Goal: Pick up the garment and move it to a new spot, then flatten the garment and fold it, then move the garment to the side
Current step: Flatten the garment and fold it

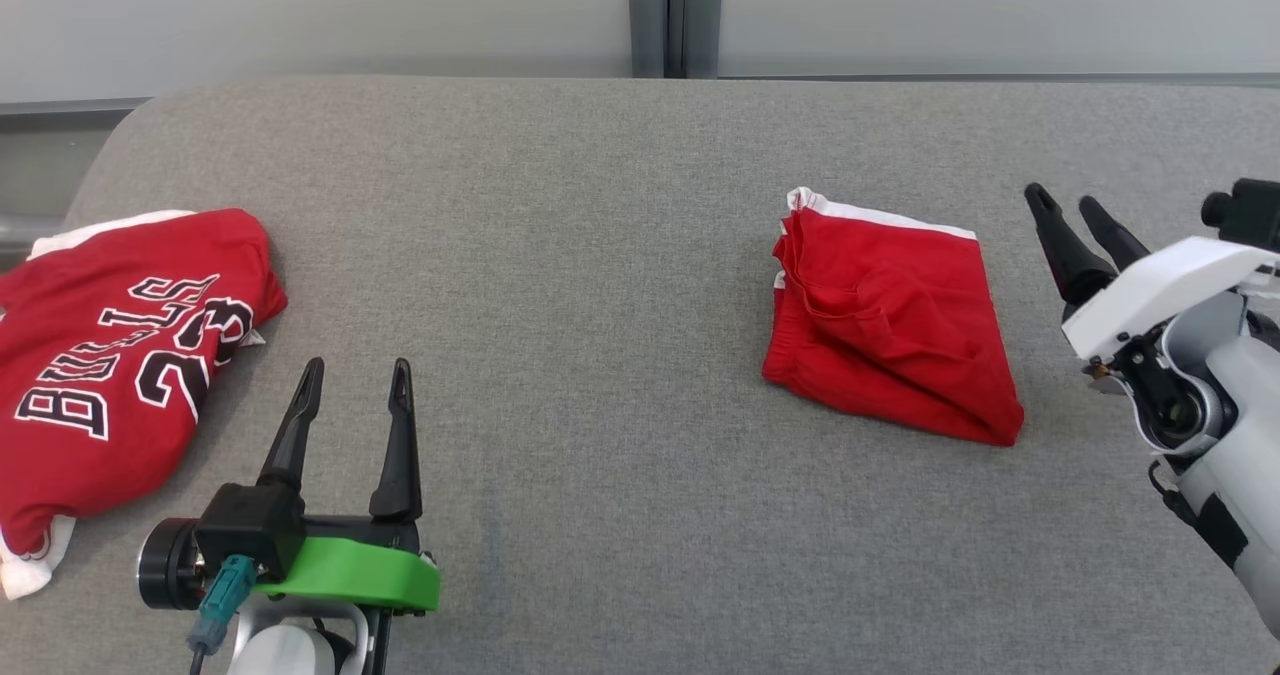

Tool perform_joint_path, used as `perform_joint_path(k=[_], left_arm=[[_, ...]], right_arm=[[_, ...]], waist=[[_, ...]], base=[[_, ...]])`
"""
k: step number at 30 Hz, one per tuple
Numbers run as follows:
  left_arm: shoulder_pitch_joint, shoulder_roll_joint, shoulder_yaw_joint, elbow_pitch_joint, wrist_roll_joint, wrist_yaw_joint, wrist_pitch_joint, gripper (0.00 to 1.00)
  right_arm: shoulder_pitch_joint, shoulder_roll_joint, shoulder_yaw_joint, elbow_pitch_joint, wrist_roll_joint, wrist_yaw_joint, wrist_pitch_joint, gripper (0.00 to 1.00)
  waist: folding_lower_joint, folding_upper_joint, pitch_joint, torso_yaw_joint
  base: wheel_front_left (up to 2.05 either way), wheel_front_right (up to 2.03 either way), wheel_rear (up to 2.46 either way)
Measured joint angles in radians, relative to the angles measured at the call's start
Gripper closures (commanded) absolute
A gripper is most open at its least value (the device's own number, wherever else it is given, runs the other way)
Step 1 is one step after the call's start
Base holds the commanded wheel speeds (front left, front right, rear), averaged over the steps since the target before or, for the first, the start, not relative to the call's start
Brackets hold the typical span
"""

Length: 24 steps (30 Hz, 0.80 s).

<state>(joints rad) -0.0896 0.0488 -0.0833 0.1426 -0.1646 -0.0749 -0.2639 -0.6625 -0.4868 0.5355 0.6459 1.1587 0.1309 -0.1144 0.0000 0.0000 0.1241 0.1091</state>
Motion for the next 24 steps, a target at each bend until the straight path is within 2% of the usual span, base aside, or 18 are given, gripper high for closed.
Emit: perform_joint_path(k=[1,2,3,4,5,15,24], left_arm=[[0.000,0.000,0.002,-0.001,0.002,0.000,0.000,0.00],[0.001,0.000,0.003,-0.001,0.004,-0.001,0.000,0.00],[0.001,0.000,0.003,-0.001,0.004,-0.002,0.000,0.00],[0.001,0.000,0.005,-0.001,0.007,-0.003,0.000,0.00],[0.001,0.000,0.006,-0.001,0.009,-0.004,0.000,0.00],[-0.004,0.000,0.002,0.000,0.025,-0.013,0.000,0.00],[-0.007,0.000,0.000,0.007,0.026,-0.014,0.000,0.00]], right_arm=[[0.010,-0.008,-0.003,0.008,0.000,0.000,-0.007,0.00],[0.022,-0.017,-0.007,0.016,0.000,0.000,-0.012,0.10],[0.029,-0.022,-0.008,0.024,-0.001,0.000,-0.016,0.68],[0.038,-0.029,-0.009,0.035,-0.002,0.000,-0.019,0.91],[0.045,-0.033,-0.007,0.046,-0.005,0.000,-0.020,1.00],[0.045,-0.038,0.067,0.166,-0.086,0.000,-0.051,1.00],[0.056,-0.032,0.171,0.177,-0.105,0.000,-0.067,1.00]], waist=[[0.0000,0.0000,0.001,-0.001],[0.0000,0.0000,0.003,-0.002],[0.0000,0.0000,0.004,-0.003],[0.0000,0.0000,0.006,-0.004],[0.0000,0.0000,0.008,-0.005],[0.0000,0.0000,0.030,0.007],[0.0000,0.0000,0.032,0.035]], base=[[0.00,0.00,0.00],[0.00,0.00,0.00],[0.00,0.00,0.00],[0.00,0.00,0.00],[0.00,0.00,0.00],[0.00,0.00,0.00],[0.00,0.00,0.00]])
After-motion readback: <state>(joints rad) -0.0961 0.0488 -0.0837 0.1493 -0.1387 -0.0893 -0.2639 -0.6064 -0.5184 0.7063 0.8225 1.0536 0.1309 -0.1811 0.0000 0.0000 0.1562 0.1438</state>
